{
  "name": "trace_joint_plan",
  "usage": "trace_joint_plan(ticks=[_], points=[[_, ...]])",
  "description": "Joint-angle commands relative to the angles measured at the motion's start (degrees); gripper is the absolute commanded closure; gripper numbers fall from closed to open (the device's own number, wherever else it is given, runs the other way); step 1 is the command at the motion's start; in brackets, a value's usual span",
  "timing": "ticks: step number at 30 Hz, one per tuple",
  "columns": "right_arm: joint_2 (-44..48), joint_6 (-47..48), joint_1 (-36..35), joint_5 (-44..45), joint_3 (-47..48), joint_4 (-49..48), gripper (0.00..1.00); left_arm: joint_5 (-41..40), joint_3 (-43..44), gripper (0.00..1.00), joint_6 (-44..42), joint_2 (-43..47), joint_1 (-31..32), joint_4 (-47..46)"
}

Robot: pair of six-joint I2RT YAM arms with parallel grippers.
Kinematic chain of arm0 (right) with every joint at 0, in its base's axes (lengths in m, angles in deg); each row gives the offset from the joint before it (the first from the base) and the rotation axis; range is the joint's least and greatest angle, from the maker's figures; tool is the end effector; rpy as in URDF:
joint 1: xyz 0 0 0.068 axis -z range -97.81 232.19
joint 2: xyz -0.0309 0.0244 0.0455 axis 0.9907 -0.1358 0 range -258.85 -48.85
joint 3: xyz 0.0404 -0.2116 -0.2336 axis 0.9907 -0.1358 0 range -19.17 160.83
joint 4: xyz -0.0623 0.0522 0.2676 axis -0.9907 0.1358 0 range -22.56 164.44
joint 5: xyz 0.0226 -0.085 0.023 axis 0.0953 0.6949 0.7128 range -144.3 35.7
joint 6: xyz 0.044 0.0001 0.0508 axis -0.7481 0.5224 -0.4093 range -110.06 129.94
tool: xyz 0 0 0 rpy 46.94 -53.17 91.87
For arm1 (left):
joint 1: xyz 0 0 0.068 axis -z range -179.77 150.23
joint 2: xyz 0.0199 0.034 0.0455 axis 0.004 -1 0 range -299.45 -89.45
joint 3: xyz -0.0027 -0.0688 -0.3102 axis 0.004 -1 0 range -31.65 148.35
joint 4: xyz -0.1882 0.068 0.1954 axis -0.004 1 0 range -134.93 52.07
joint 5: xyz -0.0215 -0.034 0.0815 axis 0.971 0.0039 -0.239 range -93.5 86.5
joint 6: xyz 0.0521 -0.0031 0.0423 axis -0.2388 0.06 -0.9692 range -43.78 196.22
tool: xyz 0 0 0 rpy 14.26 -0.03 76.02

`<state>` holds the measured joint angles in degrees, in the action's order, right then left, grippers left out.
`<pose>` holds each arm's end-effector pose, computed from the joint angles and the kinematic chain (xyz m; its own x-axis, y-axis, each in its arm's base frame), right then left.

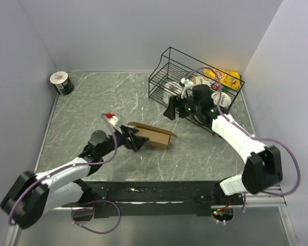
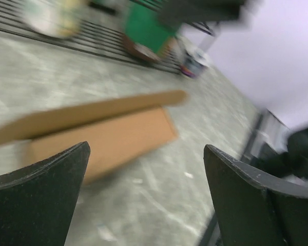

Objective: Fold the paper box

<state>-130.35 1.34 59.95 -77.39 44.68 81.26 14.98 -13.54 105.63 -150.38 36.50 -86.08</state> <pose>0.3155 0.1518 0.3331 -0.5762 -0.0870 -0.8127 -0.5782 0.7462 0.3300 0.1743 -0.1491 0.2453 -0.4214 -0.2685 -0.8662 0.6998 0.5113 -0.4989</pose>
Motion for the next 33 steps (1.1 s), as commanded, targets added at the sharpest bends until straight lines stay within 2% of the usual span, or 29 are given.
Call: trace_joint_plan(ticks=[1,6,8,17,25,33], points=[[8.5,0.9,-0.2,2.4,-7.4,0.7,0.10,0.1,2.4,0.01,-5.1,5.7,-7.5,11.3],[18.0,1.7,-0.3,2.7,-14.9,1.3,0.10,5.6,2.0,0.01,-5.7,3.7,-16.0,9.6],[19.7,2.4,-0.3,2.9,-16.0,2.0,0.10,9.6,2.8,0.01,-6.0,1.0,-17.6,8.3],[19.7,3.1,-0.4,0.2,-17.8,2.4,0.12,22.3,5.2,0.02,-11.4,-6.8,-21.6,2.1],[17.1,3.2,-0.8,-1.8,-18.2,2.6,0.13,23.1,9.3,0.07,-16.7,-12.8,-21.9,4.4],[14.4,3.2,-1.2,-2.0,-17.4,2.8,0.17,20.7,11.3,0.08,-17.9,-15.5,-21.9,4.1]])
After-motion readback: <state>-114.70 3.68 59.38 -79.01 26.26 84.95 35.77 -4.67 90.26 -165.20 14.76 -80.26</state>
